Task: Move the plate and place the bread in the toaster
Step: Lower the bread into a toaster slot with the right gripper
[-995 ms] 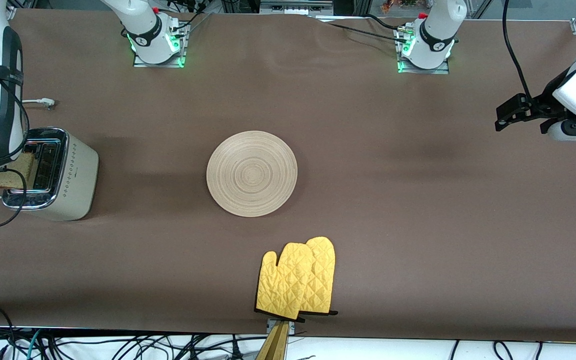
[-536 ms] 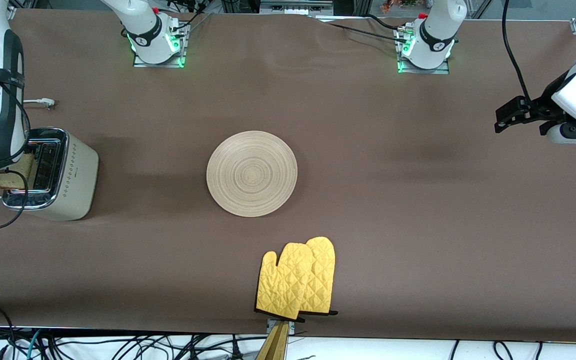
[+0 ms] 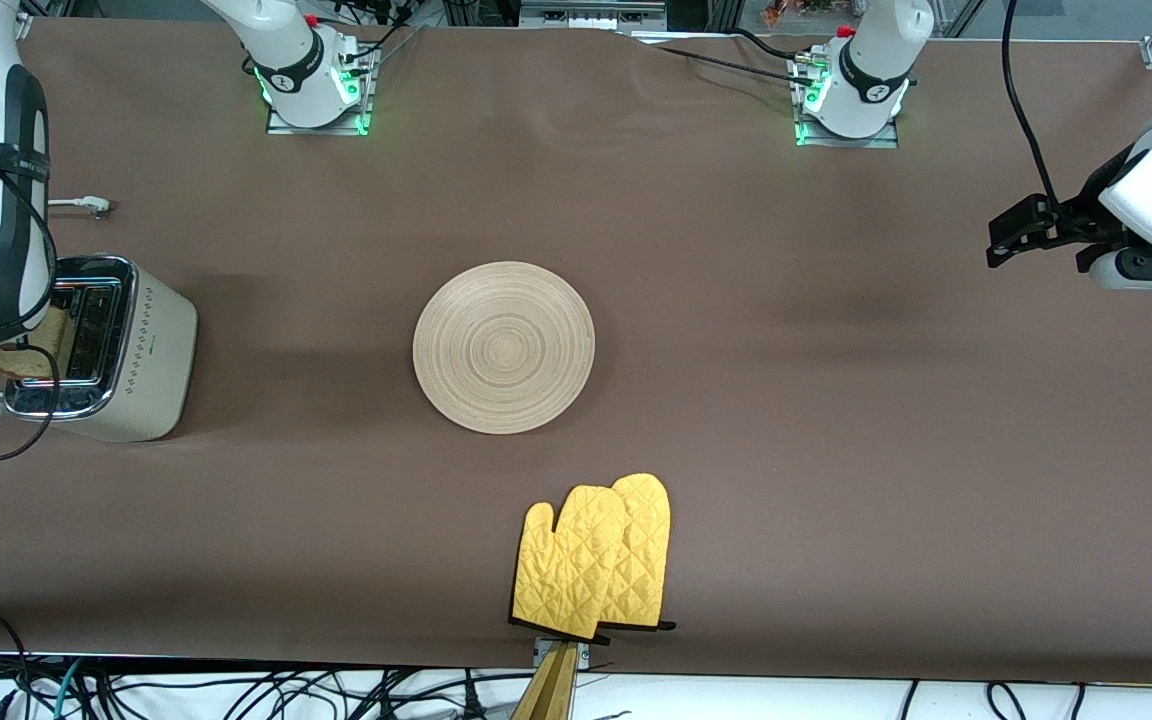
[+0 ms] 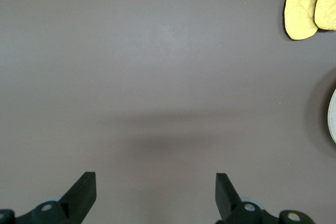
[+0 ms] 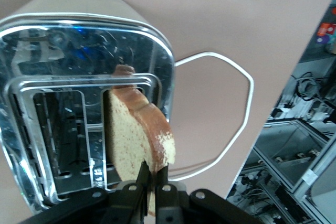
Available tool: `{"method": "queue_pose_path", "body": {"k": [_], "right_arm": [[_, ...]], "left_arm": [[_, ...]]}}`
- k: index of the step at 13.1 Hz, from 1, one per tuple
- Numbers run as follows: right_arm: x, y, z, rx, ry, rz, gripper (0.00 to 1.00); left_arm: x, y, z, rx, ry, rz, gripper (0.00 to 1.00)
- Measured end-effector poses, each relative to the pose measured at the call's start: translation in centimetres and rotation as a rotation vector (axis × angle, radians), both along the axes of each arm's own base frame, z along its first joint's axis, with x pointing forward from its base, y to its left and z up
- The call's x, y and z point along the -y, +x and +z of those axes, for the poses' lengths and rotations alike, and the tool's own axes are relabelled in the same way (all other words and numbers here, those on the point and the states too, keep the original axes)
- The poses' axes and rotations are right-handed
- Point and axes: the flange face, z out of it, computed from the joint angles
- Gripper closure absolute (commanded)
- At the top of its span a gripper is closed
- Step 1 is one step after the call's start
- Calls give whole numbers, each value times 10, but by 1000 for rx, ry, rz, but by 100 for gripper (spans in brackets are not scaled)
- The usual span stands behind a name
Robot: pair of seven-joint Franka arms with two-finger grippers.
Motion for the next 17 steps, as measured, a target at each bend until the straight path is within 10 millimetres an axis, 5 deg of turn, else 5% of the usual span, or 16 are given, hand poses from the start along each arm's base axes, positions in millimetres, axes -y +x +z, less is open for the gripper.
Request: {"method": "queue_pose_path", "body": {"k": [11, 17], "right_arm": [[-10, 4, -35, -13, 85, -38, 100], [-12, 5, -39, -10, 97, -42, 100]], "left_arm": [[-8, 6, 3, 44, -2, 15, 0], [-8, 7, 2, 42, -2, 16, 0]]}}
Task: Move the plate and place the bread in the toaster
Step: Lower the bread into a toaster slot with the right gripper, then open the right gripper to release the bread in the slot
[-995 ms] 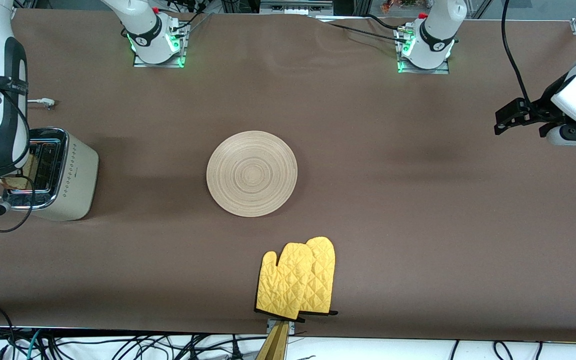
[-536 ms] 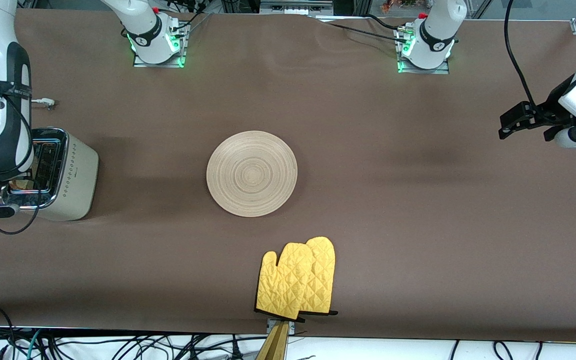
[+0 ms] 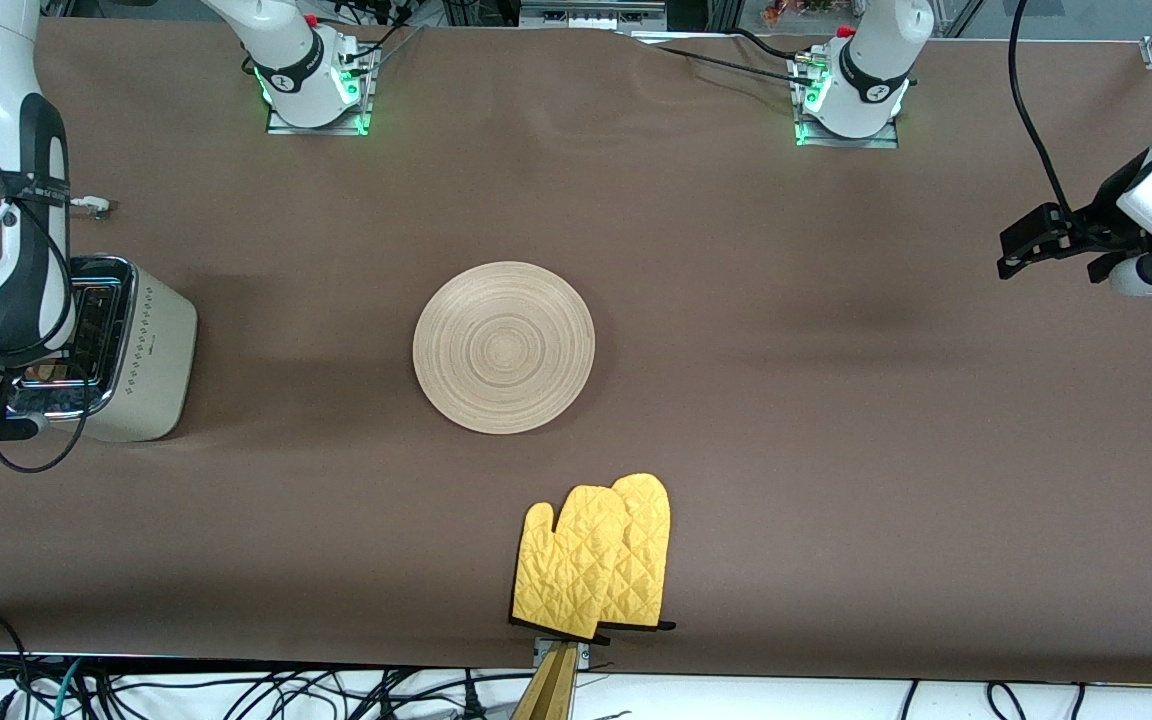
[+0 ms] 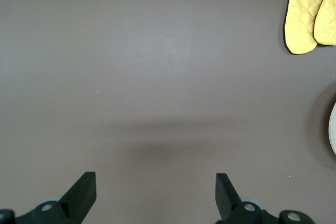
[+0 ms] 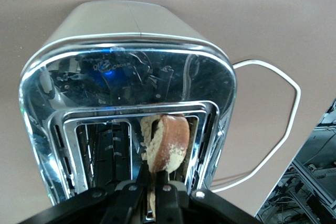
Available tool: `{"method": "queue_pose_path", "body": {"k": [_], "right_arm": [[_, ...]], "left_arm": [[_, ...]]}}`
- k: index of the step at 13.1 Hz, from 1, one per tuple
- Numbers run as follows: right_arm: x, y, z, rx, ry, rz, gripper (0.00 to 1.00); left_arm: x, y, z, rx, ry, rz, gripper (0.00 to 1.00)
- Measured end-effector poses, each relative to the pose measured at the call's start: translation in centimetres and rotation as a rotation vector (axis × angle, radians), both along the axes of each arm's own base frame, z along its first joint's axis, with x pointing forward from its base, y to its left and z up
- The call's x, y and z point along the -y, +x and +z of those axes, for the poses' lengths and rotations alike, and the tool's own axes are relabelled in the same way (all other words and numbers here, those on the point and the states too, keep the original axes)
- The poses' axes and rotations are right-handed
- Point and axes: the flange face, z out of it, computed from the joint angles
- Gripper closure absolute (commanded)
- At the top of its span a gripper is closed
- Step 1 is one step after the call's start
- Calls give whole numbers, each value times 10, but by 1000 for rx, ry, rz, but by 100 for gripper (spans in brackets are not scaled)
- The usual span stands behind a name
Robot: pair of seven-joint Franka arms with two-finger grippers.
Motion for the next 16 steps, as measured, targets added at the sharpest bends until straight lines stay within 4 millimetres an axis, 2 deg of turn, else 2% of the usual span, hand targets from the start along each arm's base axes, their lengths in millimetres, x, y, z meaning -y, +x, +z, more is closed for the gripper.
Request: {"method": "queue_pose_path", "body": {"k": [1, 2, 3, 4, 5, 11, 14, 16], "right_arm": [[0, 0, 0, 0, 2, -1, 100], [0, 0, -1, 1, 5, -2, 81], [-1, 0, -1, 2, 8, -4, 57], [-2, 1, -1, 6, 13, -5, 22], [-3, 1, -1, 8, 20, -7, 3], [-6, 8, 0, 61, 46, -7, 1], [-6, 8, 21, 84, 48, -10, 1], [-6, 4, 44, 106, 53, -15, 0]], "left_arm": [[-1, 0, -1, -2, 0, 1, 0], [-1, 1, -2, -3, 0, 2, 0], [-1, 2, -3, -4, 1, 1, 0], [-1, 2, -4, -3, 6, 0, 0], [-1, 3, -4, -2, 21, -3, 0], [3, 3, -4, -1, 35, -11, 0], [4, 3, -4, -1, 35, -15, 0], [5, 3, -4, -1, 35, -16, 0]]}}
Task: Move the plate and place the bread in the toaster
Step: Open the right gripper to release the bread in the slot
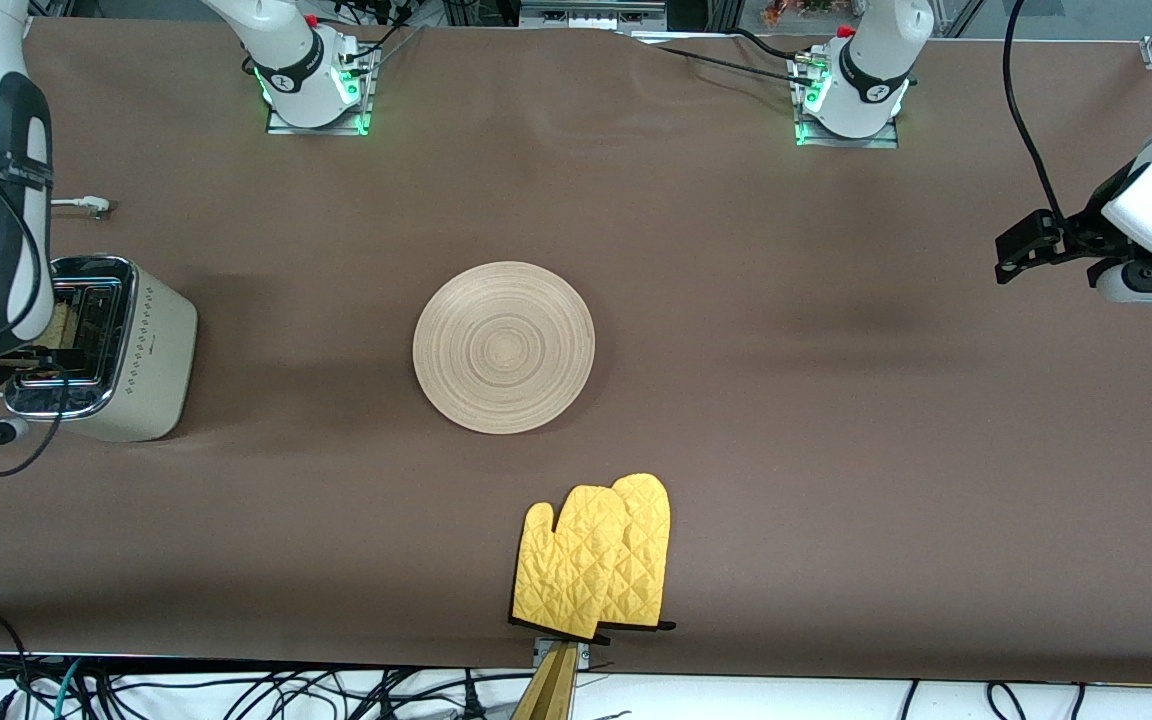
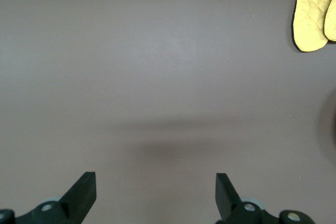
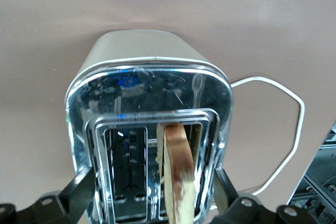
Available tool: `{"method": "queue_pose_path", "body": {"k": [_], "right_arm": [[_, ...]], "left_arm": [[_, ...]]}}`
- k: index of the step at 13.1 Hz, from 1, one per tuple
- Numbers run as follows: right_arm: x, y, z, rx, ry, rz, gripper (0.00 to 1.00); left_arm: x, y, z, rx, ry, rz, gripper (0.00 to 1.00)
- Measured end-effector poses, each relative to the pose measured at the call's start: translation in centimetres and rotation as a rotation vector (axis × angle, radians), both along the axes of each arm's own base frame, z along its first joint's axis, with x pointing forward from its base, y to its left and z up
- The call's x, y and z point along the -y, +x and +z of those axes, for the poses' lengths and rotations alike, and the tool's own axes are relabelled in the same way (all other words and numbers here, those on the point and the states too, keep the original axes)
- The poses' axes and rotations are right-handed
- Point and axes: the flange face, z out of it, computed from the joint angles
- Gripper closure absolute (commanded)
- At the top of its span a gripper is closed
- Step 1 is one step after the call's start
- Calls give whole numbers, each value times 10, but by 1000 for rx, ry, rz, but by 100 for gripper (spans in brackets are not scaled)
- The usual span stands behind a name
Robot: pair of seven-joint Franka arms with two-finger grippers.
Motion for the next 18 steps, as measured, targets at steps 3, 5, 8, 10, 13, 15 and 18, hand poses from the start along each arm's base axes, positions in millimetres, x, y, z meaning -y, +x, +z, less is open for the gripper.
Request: {"method": "queue_pose_path", "body": {"k": [3, 5, 8, 10, 13, 15, 18], "right_arm": [[-6, -10, 43, 44, 52, -19, 0], [-17, -17, 65, 67, 156, -48, 0], [-30, -25, 87, 80, 224, -51, 0], [-46, -24, 94, 84, 229, -26, 0], [-82, -18, 100, 92, 230, 31, 0], [-100, -16, 107, 98, 230, 60, 0], [-115, -15, 118, 107, 227, 76, 0]], "left_arm": [[0, 0, 0, 0, 0, -1, 0], [1, 0, 0, 0, 0, -2, 0], [2, 0, 0, 0, 0, -4, 0], [2, 0, 0, 0, 0, -5, 0], [3, 0, 0, 0, 0, -7, 0], [3, 0, 0, 0, 0, -8, 0], [3, 0, 0, 0, 0, -8, 0]]}}
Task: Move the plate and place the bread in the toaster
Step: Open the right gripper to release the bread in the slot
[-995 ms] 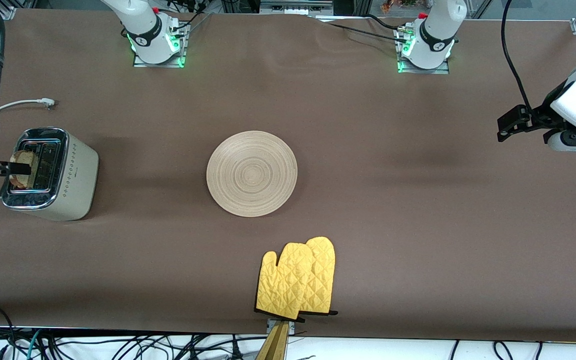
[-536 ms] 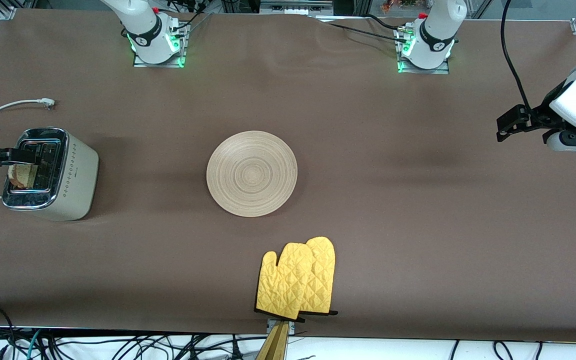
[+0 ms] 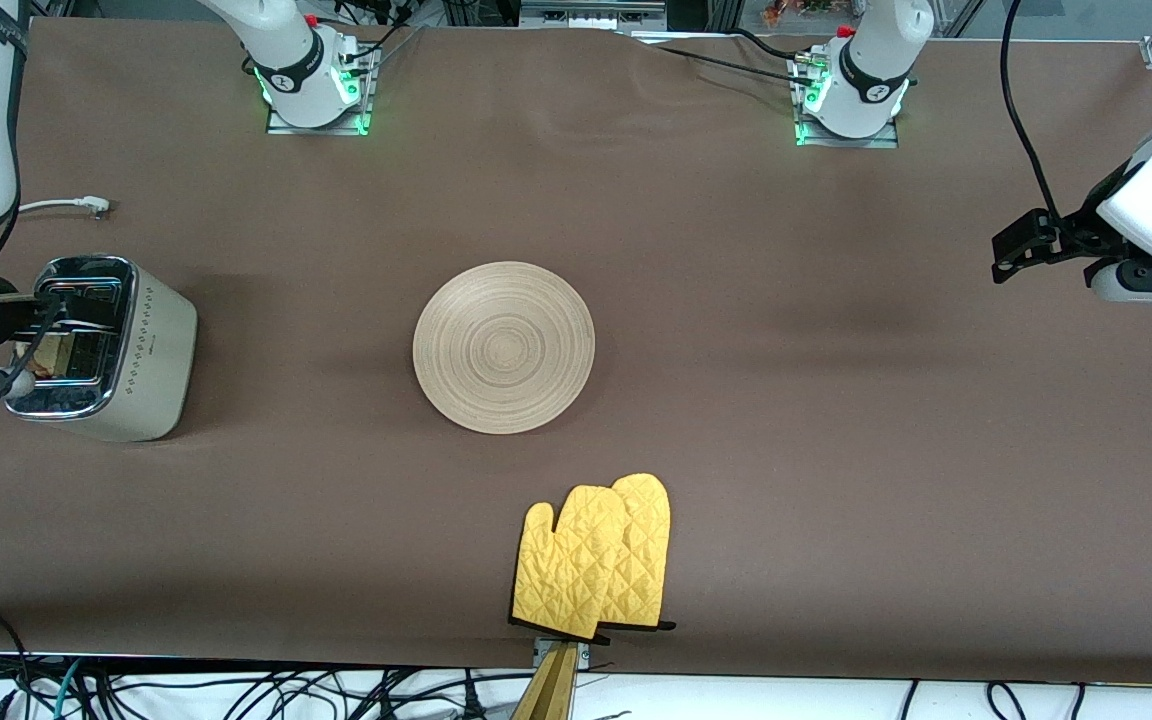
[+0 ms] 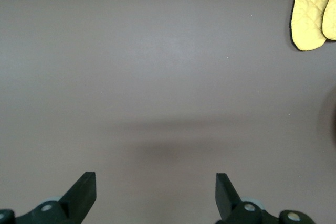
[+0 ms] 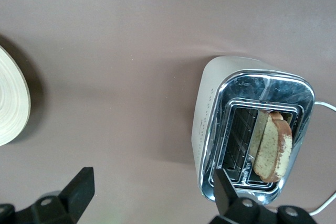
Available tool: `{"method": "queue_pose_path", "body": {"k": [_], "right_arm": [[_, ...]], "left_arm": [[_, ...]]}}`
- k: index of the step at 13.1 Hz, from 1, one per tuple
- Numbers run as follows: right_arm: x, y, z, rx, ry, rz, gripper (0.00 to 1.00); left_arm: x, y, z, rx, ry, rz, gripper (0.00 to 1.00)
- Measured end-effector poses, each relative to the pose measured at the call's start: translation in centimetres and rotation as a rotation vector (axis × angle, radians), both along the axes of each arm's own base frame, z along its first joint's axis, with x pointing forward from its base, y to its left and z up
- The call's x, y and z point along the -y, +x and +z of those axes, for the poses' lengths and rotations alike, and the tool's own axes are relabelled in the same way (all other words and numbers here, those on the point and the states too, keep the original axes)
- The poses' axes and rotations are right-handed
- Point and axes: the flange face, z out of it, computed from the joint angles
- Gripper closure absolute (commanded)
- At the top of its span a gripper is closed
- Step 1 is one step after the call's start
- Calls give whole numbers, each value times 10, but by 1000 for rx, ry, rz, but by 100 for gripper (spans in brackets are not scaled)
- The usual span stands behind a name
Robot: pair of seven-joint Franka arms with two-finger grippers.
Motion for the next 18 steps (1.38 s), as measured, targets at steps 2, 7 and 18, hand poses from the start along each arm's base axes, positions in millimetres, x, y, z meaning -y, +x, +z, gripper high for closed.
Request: {"method": "queue_pose_path", "body": {"k": [2, 7, 18], "right_arm": [[-12, 1, 6, 11, -4, -13, 0], [-68, -8, 37, 70, -112, -13, 0], [-70, -8, -7, 92, -182, -372, 0]], "left_arm": [[0, 0, 0, 0, 0, 0, 0], [0, 0, 0, 0, 0, 0, 0], [1, 0, 0, 0, 0, -1, 0]]}}
